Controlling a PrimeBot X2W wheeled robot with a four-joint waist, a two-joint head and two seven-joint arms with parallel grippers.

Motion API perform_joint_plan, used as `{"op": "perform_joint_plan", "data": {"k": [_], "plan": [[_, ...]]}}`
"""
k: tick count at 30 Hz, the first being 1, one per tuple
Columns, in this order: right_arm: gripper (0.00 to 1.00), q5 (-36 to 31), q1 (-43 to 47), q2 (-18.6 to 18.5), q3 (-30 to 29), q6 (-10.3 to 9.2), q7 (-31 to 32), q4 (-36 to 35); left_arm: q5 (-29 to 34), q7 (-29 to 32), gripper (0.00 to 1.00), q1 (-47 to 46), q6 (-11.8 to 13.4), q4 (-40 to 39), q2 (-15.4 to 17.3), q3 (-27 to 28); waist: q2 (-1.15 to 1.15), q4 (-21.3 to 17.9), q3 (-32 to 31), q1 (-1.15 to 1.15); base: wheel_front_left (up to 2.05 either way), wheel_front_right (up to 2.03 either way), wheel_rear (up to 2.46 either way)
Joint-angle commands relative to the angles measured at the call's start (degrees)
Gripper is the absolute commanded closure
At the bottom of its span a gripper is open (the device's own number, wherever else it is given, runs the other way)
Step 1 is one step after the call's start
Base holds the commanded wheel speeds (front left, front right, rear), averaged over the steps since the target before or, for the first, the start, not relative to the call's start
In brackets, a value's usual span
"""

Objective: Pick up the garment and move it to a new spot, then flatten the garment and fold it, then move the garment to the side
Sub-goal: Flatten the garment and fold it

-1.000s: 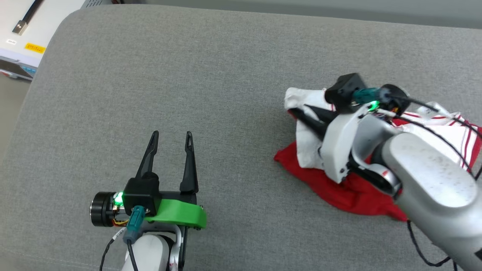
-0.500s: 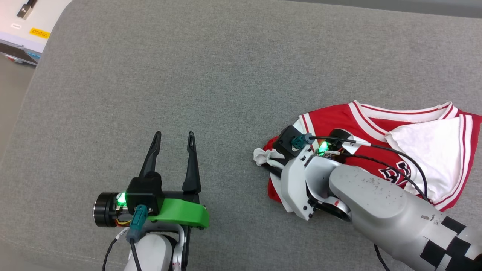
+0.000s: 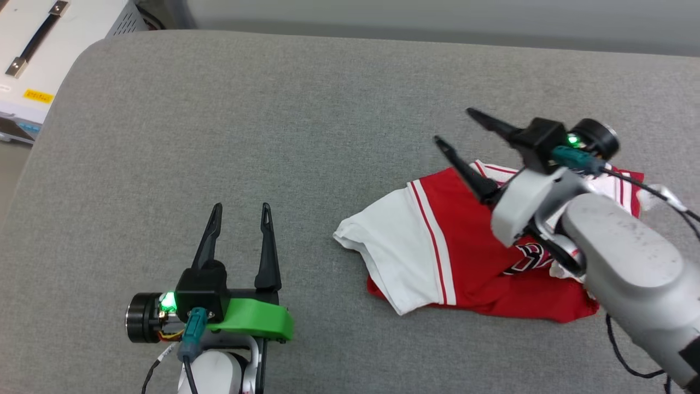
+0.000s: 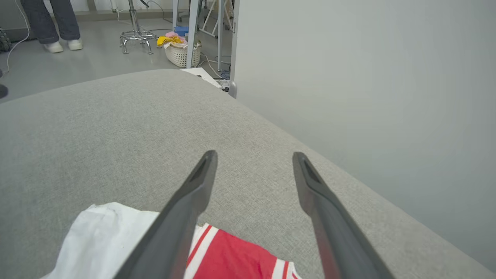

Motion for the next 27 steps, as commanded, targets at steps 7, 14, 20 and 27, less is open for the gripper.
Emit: {"op": "perform_joint_plan", "data": {"k": [7, 14, 20, 27], "plan": [[0.0, -6.34, 10.15, -6.73, -16.61, -0.04, 3.86, -11.72, 1.04, -0.33, 0.0, 2.12, -0.52, -0.65, -0.12, 0.73, 0.0, -2.3, -2.73, 0.0, 0.0, 0.0, 0.0], [0.0, -4.66, 21.83, -17.37, -25.22, -0.04, 23.23, -30.27, 2.06, -0.33, 0.0, 3.01, -1.27, -0.99, -0.12, 1.03, 0.0, -3.15, -3.54, 0.0, 0.0, 0.0, 0.0], [0.0, 1.31, 25.46, -25.17, -21.75, -0.04, 38.34, -38.98, 2.4, -0.33, 0.0, 2.64, -1.76, -1.32, -0.12, 1.02, 0.0, -3.22, -2.45, 0.0, 0.0, 0.0, 0.0], [0.0, 6.35, 24.82, -30.2, -17.11, -0.04, 49.57, -40.37, 2.13, -0.33, 0.0, 1.28, -1.85, -1.51, -0.12, 0.2, 0.0, -2.2, 0.2, 0.0, 0.0, 0.0, 0.0]]}}
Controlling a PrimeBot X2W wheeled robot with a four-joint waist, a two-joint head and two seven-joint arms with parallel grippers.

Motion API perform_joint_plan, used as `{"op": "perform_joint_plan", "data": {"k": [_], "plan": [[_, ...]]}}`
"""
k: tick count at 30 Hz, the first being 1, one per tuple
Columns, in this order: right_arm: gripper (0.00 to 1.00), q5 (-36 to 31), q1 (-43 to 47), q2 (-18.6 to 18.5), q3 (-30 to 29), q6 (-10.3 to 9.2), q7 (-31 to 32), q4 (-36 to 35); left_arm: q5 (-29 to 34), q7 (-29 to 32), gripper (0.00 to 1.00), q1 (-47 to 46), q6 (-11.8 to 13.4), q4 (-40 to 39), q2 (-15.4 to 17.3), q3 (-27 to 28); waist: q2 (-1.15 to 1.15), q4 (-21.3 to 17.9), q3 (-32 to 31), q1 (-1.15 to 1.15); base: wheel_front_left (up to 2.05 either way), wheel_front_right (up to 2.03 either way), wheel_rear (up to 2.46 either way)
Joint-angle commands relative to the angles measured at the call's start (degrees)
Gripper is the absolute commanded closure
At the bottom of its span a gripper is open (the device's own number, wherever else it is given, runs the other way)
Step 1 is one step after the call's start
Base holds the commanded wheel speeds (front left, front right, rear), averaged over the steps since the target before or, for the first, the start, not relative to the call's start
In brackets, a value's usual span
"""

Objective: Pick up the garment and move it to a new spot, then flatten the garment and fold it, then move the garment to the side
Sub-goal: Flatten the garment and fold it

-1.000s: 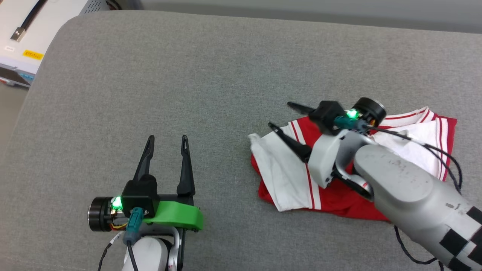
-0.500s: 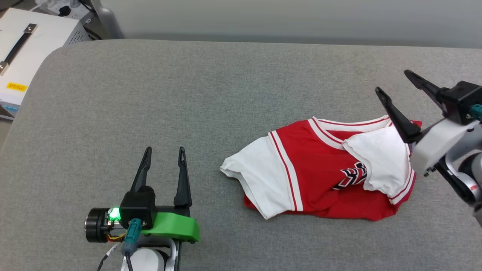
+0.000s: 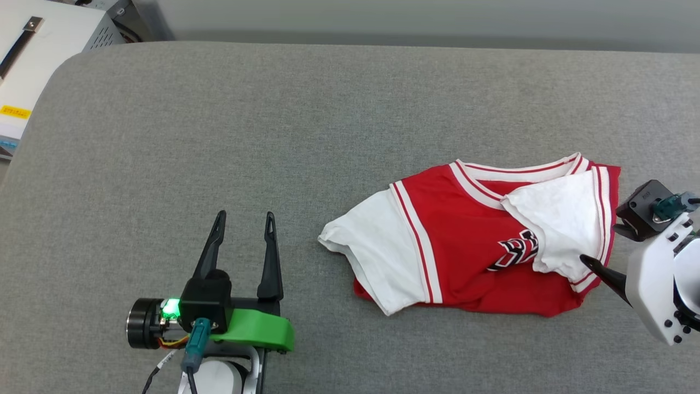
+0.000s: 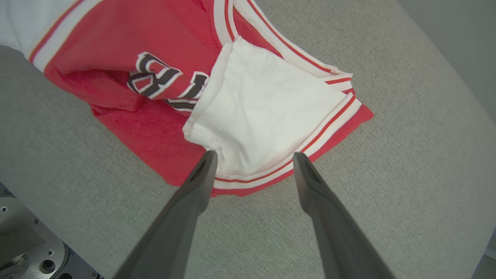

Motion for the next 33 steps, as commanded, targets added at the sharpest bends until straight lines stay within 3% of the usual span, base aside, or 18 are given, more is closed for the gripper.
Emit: {"op": "perform_joint_plan", "data": {"k": [1, 13, 19, 20, 21, 26, 33], "plan": [[0.0, 0.77, -0.83, -0.1, 0.65, -0.04, 0.72, 0.63, 0.01, -0.33, 0.0, -1.03, -0.35, -0.12, -0.12, -0.19, 0.0, 0.85, 1.34, 0.0, 0.0, 0.0, 0.0], [0.0, -0.83, -7.51, 2.94, 12.08, -0.04, 0.2, 14.04, -0.64, -0.33, 0.0, -4.22, 0.25, -0.33, -0.12, -1.2, 0.0, 3.44, 7.49, 0.0, 0.0, 0.0, 0.0], [0.0, 1.37, -8.51, 5.7, 17.7, -0.04, -4.72, 22.73, -0.82, -0.33, 0.0, -5.01, 0.69, -0.05, -0.12, -1.23, 0.0, 3.34, 8.09, 0.0, 0.0, 0.0, 0.0], [0.24, 1.63, -8.82, 6.02, 17.78, -0.04, -6.1, 23.5, -0.8, -0.33, 0.0, -4.95, 0.75, 0.03, -0.12, -1.1, 0.0, 3.13, 7.92, 0.0, 0.0, 0.0, 0.0], [1.0, 1.81, -9.27, 6.31, 17.84, -0.04, -8.12, 24.22, -0.76, -0.33, 0.0, -4.86, 0.82, 0.14, -0.12, -0.96, 0.0, 2.85, 7.61, 0.0, 0.0, 0.0, 0.0], [1.0, 2.34, -10.19, 6.85, 16.27, -0.04, -16.45, 25.18, -0.61, -0.33, 0.0, -4.29, 0.68, 0.61, -0.12, -0.65, 0.0, 1.3, 5.27, 0.0, 0.0, 0.0, 0.0], [1.0, 4.76, -5.7, 7.63, 7.25, -0.04, -25.64, 21.82, -0.45, -0.33, 0.0, -2.73, 0.55, 0.63, -0.12, -0.24, 0.0, -0.74, 2.1, 0.0, 0.0, 0.0, 0.0]]}}
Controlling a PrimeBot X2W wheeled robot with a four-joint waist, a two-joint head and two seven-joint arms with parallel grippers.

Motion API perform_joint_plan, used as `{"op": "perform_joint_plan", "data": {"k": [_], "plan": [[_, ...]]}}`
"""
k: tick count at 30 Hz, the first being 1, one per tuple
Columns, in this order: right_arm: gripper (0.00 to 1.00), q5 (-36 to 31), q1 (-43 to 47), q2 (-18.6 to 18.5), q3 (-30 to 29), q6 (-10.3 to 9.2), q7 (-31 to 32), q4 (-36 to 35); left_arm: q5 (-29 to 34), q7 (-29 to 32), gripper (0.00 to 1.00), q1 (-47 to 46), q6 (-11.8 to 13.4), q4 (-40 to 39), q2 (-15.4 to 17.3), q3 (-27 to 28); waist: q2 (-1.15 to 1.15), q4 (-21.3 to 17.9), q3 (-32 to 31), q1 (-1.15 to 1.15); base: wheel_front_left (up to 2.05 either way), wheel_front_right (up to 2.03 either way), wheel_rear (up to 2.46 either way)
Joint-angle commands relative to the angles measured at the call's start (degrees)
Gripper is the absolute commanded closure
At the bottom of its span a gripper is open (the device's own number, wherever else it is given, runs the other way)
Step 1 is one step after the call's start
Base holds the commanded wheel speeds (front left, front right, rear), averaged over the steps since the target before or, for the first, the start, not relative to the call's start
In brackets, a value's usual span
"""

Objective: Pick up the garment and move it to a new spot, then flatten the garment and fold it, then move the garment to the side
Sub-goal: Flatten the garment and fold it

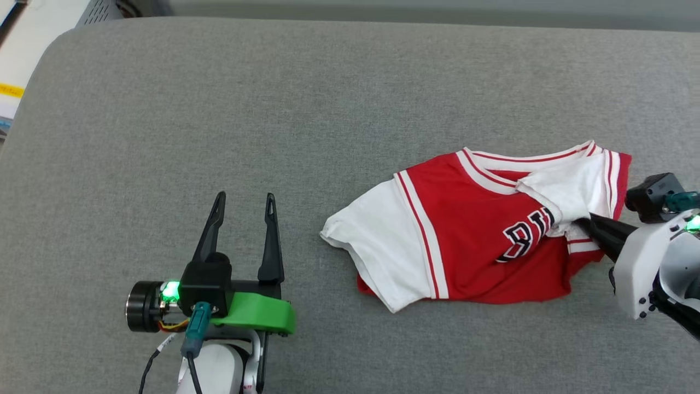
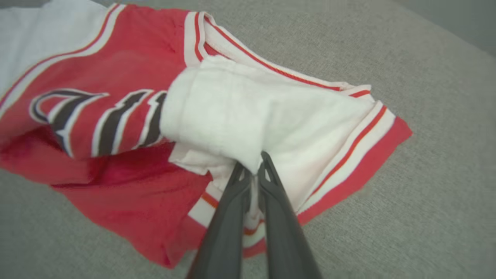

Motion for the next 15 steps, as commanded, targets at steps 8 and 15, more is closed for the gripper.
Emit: {"op": "perform_joint_plan", "data": {"k": [8, 15], "plan": [[1.0, 6.06, 9.5, 4.49, -14.0, -0.47, -6.95, -5.17, -0.27, -0.33, 0.0, 1.77, -0.28, -0.25, -0.12, 0.59, -0.01, -3.0, -2.0, 0.0, 0.0, 0.0, 0.0], [1.0, 15.11, 15.88, 9.36, -25.63, -0.47, -11.95, -5.11, -0.26, -0.33, 0.0, 1.94, -0.53, -0.25, -0.12, 0.9, -0.01, -3.48, -1.86, 0.0, 0.0, 0.0, 0.0]]}}
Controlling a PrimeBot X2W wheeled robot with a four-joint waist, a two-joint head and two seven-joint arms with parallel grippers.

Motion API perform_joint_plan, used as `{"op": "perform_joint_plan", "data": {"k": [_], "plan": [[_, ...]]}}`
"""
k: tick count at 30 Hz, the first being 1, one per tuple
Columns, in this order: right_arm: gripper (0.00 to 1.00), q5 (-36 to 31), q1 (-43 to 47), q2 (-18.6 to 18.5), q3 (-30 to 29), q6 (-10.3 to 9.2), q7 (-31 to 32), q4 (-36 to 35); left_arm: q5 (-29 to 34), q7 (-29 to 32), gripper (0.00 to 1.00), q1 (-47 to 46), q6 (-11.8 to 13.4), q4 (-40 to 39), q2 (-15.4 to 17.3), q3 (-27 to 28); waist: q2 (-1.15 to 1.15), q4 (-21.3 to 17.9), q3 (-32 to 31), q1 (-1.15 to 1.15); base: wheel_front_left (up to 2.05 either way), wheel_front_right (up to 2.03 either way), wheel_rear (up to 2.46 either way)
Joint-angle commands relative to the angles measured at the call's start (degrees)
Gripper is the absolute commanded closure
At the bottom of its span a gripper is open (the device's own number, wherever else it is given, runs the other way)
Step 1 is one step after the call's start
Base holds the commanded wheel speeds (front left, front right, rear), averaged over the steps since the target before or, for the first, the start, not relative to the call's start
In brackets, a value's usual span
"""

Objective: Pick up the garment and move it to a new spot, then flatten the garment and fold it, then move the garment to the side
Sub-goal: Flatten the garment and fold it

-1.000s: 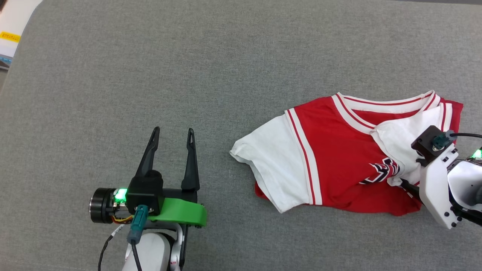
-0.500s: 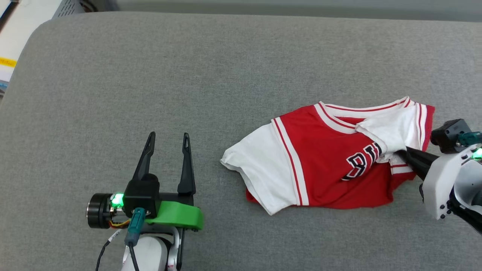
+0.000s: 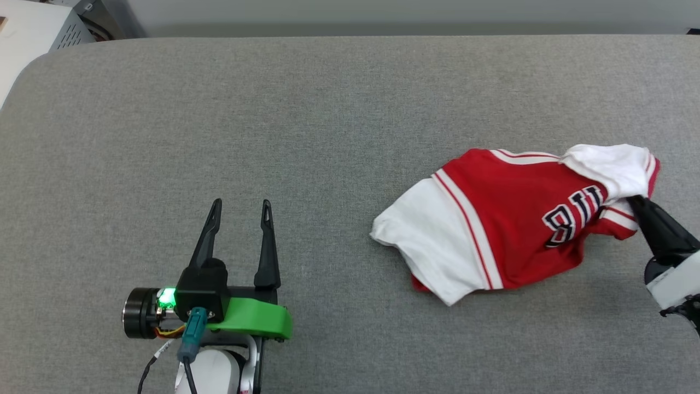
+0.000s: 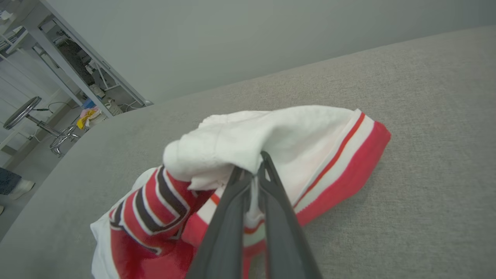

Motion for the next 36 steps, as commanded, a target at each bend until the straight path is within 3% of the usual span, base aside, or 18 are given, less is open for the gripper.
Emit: {"op": "perform_joint_plan", "data": {"k": [1, 8, 11, 12, 16, 20, 25, 26, 27, 28, 31, 33, 36], "plan": [[1.0, 2.3, 1.19, 0.7, -1.87, -0.46, -1.11, 0.23, -0.27, -0.33, 0.0, 0.63, -0.19, -0.05, -0.12, 0.15, 0.0, -0.04, -0.01, 0.0, 0.0, 0.0, 0.0], [1.0, 12.76, 5.13, 3.83, -10.92, -0.46, -5.38, 5.01, -0.5, -0.33, 0.0, 0.61, -0.16, 0.13, -0.12, -0.29, 0.0, -0.05, 0.02, 0.0, 0.0, 0.0, 0.0], [1.0, 17.24, 6.05, 5.32, -15.81, -0.46, -7.73, 9.01, -0.62, -0.33, 0.0, 0.67, -0.11, 0.18, -0.12, -0.46, 0.0, 0.02, 0.08, 0.0, 0.0, 0.0, 0.0], [1.0, 19.43, 7.05, 5.67, -19.81, -0.46, -9.94, 13.66, -0.71, -0.33, 0.0, 0.77, -0.1, 0.31, -0.12, -0.6, 0.0, 0.17, 0.13, 0.0, 0.0, 0.0, 0.0], [1.0, 20.63, 7.93, 6.29, -23.09, -0.46, -11.46, 19.75, -0.69, -0.33, 0.0, 0.96, -0.08, 0.44, -0.12, -0.56, 0.0, 0.05, 0.15, 0.0, 0.0, 0.0, 0.0], [1.0, 19.15, 7.11, 6.68, -25.94, -0.46, -12.9, 30.47, -0.71, -0.33, 0.0, 1.07, -0.11, 0.62, -0.12, -0.69, 0.0, -0.23, -0.01, 0.0, 0.0, 0.0, 0.0], [1.0, 15.61, 3.65, 6.98, -25.89, -0.46, -13.71, 38.7, -0.69, -0.33, 0.0, 0.99, -0.17, 0.94, -0.12, -1.04, 0.0, -0.59, -0.44, 0.0, 0.0, 0.0, 0.0], [0.66, 14.43, 3.11, 6.81, -25.65, -0.46, -13.94, 39.37, -0.68, -0.33, 0.0, 1.08, -0.13, 0.97, -0.12, -1.04, 0.0, -0.72, -0.63, 0.0, 0.0, 0.0, 0.0], [0.49, 13.13, 2.8, 6.52, -25.37, -0.46, -14.13, 39.82, -0.68, -0.33, 0.0, 1.17, -0.12, 1.0, -0.12, -1.05, 0.0, -0.82, -0.87, 0.0, 0.0, 0.0, 0.0], [0.0, 11.54, 2.47, 6.18, -25.31, -0.46, -14.35, 40.22, -0.69, -0.33, 0.0, 1.32, -0.14, 1.07, -0.12, -1.09, 0.0, -0.88, -1.15, 0.0, 0.0, 0.0, 0.0], [0.0, 5.62, 2.18, 4.56, -26.99, -0.46, -14.69, 39.59, -0.72, -0.33, 0.0, 1.76, -0.19, 1.31, -0.12, -1.29, 0.0, -0.91, -1.97, 0.0, 0.0, 0.0, 0.0], [0.0, -0.71, 2.48, 3.78, -31.28, -0.46, -14.72, 36.74, -0.73, -0.33, 0.0, 2.07, -0.16, 1.31, -0.12, -1.3, 0.0, -0.99, -2.53, 0.0, 0.0, 0.0, 0.0], [0.0, -10.62, 3.92, 5.43, -39.15, -0.46, -14.74, 29.57, -0.71, -0.33, 0.0, 2.61, -0.08, 1.13, -0.12, -1.27, 0.0, -1.09, -3.18, 0.0, 0.0, 0.0, 0.0]]}}
